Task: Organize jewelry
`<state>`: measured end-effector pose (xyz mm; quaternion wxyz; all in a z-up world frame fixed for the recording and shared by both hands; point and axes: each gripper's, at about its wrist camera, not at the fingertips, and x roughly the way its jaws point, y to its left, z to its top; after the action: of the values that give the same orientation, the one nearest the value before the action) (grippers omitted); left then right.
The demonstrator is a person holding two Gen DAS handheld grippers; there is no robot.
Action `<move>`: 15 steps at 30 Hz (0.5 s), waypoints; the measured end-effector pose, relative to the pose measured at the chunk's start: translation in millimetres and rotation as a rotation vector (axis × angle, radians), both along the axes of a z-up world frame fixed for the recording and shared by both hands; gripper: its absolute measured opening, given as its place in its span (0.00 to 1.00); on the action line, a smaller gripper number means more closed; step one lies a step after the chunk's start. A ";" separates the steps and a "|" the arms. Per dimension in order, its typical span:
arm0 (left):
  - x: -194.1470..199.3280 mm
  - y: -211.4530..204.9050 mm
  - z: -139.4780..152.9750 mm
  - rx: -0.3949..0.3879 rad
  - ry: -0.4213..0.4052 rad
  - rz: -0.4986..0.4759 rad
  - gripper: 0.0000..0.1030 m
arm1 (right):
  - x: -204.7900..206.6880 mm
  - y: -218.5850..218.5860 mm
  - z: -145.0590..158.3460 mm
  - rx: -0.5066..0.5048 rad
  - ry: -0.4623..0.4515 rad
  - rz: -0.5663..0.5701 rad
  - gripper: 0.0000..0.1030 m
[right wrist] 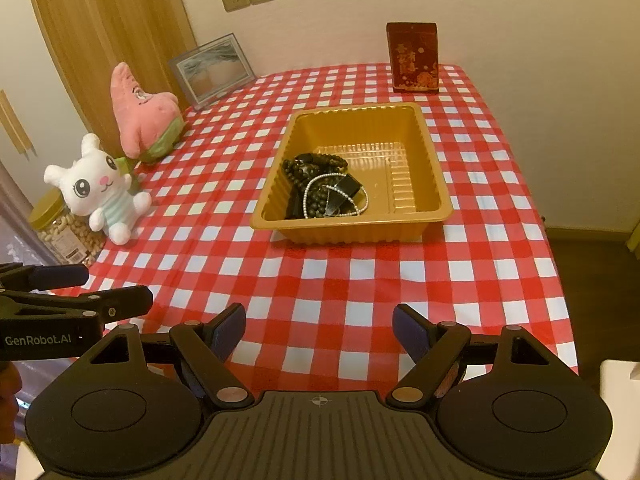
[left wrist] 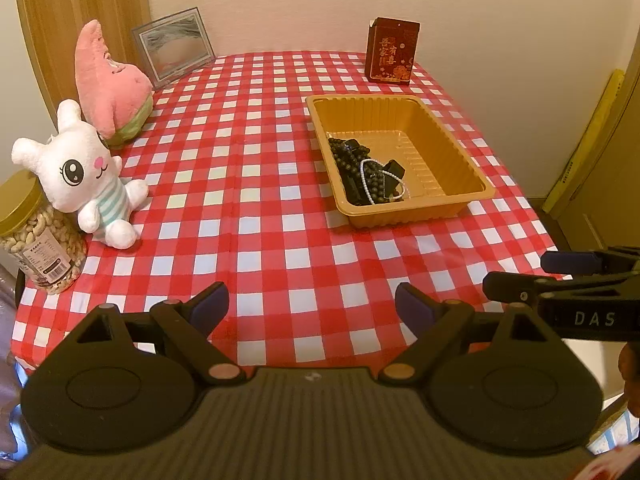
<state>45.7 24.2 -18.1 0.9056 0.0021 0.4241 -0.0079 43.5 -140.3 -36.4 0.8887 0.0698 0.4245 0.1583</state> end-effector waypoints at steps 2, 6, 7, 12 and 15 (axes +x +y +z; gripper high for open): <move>0.9 -0.2 0.1 -0.001 0.000 0.000 0.87 | 0.0 0.2 0.0 0.000 0.000 -0.001 0.78; 1.2 -0.1 0.0 -0.001 0.000 0.000 0.87 | 0.3 0.4 -0.1 0.000 -0.001 0.000 0.78; 1.2 -0.1 0.0 -0.001 0.000 0.001 0.87 | 0.4 0.5 0.0 0.000 -0.001 0.000 0.78; 1.8 0.7 -0.1 -0.001 0.000 -0.001 0.87 | 0.7 0.9 -0.2 0.000 -0.001 -0.001 0.78; 2.3 0.9 -0.2 -0.001 0.000 -0.001 0.87 | 0.9 1.1 -0.2 0.000 0.000 0.000 0.78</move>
<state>48.0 25.0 -18.3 0.9056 0.0020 0.4241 -0.0083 44.4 -139.2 -36.7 0.8889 0.0700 0.4243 0.1582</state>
